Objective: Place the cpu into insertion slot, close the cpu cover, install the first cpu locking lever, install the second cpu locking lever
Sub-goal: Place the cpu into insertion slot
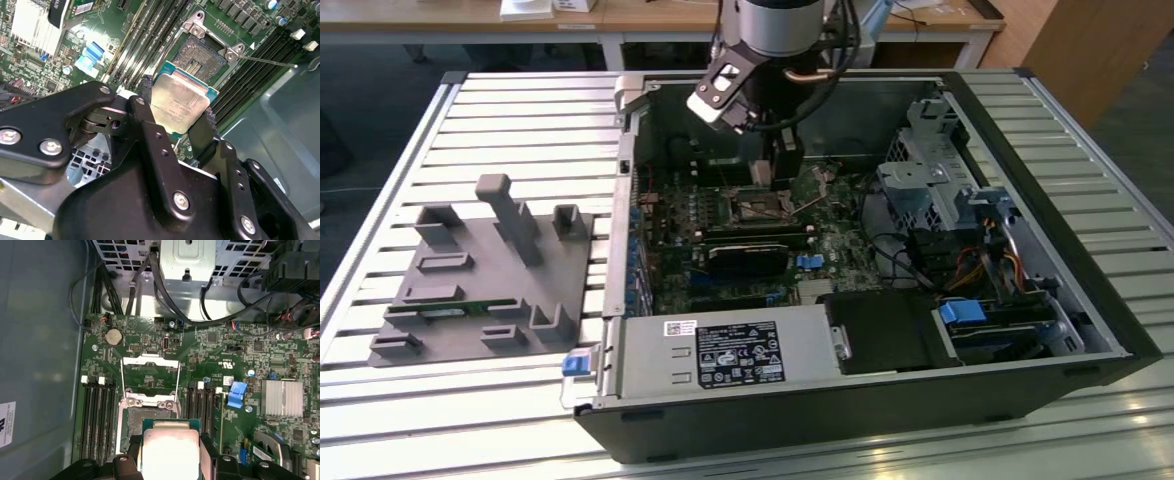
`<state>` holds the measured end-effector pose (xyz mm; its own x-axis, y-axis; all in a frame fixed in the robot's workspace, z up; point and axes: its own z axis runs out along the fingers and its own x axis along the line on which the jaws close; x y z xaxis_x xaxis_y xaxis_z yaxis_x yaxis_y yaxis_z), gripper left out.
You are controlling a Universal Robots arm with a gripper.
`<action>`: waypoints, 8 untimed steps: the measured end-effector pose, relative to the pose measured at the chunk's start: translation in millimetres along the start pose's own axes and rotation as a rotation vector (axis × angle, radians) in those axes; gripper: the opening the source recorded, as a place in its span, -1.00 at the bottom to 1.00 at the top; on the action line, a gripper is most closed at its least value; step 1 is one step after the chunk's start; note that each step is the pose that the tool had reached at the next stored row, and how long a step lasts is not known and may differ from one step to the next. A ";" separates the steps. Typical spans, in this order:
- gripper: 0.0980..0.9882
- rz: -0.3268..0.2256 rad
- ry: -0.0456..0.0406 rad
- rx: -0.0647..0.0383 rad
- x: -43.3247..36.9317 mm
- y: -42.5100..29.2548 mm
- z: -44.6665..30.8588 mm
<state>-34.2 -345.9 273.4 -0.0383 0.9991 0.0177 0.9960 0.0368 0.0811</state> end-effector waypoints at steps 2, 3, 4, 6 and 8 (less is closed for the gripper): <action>0.00 0.008 -0.0008 0.000 1.8 -0.2 3.7; 0.00 0.010 -0.0008 0.000 2.7 -0.3 5.6; 0.00 0.010 -0.0007 0.000 3.4 -0.4 7.5; 0.00 0.010 -0.0009 0.000 4.0 -0.7 11.0; 0.00 0.010 -0.0009 0.000 4.2 -0.9 14.6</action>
<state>-34.1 -341.4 258.8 -0.0283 0.9994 0.0176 0.9964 0.0268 0.0810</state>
